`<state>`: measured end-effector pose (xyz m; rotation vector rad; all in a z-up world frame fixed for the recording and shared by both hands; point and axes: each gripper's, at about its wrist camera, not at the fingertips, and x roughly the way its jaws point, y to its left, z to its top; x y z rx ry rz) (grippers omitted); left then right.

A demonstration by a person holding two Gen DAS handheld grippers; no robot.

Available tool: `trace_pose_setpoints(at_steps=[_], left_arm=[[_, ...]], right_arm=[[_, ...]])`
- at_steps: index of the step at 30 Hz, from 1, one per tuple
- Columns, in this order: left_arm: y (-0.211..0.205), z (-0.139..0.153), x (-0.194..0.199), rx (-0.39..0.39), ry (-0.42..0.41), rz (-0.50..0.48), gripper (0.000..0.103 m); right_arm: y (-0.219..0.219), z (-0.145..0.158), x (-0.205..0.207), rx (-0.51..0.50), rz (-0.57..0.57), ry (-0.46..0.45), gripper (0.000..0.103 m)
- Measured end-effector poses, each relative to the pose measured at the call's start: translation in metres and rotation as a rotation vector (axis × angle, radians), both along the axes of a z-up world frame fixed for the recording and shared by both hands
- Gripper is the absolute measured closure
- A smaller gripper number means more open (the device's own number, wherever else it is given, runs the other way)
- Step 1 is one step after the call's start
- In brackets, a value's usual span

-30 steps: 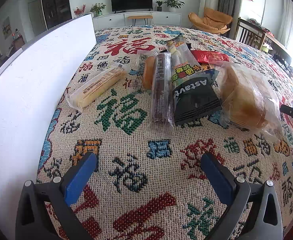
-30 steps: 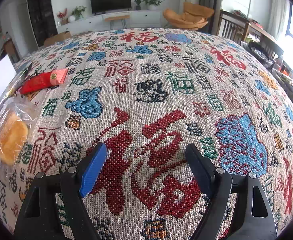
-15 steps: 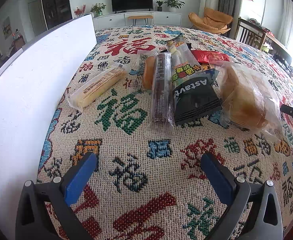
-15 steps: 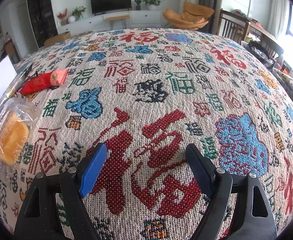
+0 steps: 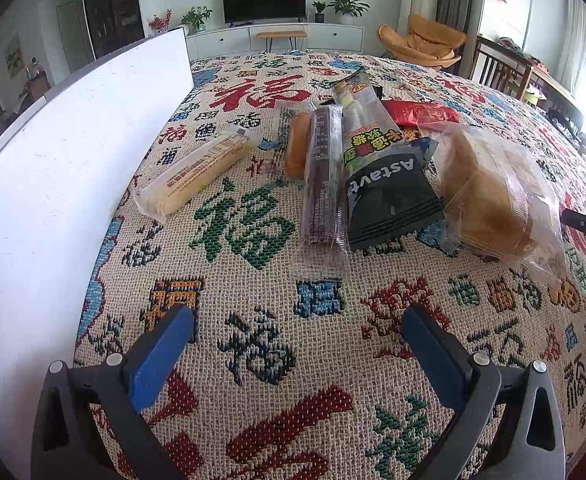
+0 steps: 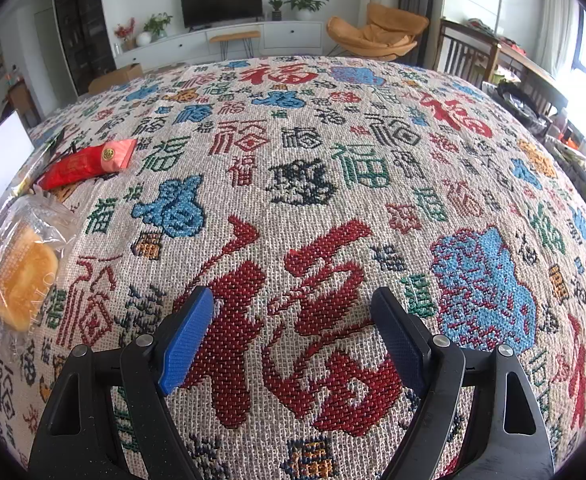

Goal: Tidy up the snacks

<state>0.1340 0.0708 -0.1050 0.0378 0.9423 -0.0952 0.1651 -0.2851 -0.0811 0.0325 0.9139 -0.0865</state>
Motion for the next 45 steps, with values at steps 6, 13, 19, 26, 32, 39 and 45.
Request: trace_pose_setpoints(at_steps=[6,13,19,26,32,39,45], left_arm=[[0.000,0.000,0.000,0.001,0.000,0.000,0.000],[0.001,0.007,0.009,0.011,0.083,-0.052,0.001],[0.016,0.069,0.057,0.083,0.004,-0.096,0.000],[0.023,0.034,0.134,0.130,0.166,-0.068,0.017],[0.054,0.020,0.151,-0.049,0.182,0.049,0.024],[0.042,0.018,0.122,-0.045,0.149,0.057,0.036],[0.054,0.023,0.071,-0.089,0.119,0.099,0.074]], right_arm=[[0.000,0.000,0.000,0.001,0.000,0.000,0.019],[0.000,0.000,0.000,0.001,0.000,0.000,0.019],[0.000,0.000,0.000,0.001,0.000,-0.001,0.019],[0.000,0.000,0.000,0.002,-0.001,-0.001,0.019],[0.000,0.000,0.000,0.003,0.000,-0.001,0.018],[0.000,-0.001,0.000,0.003,0.001,-0.001,0.018],[0.000,0.000,0.000,0.004,0.000,-0.001,0.018]])
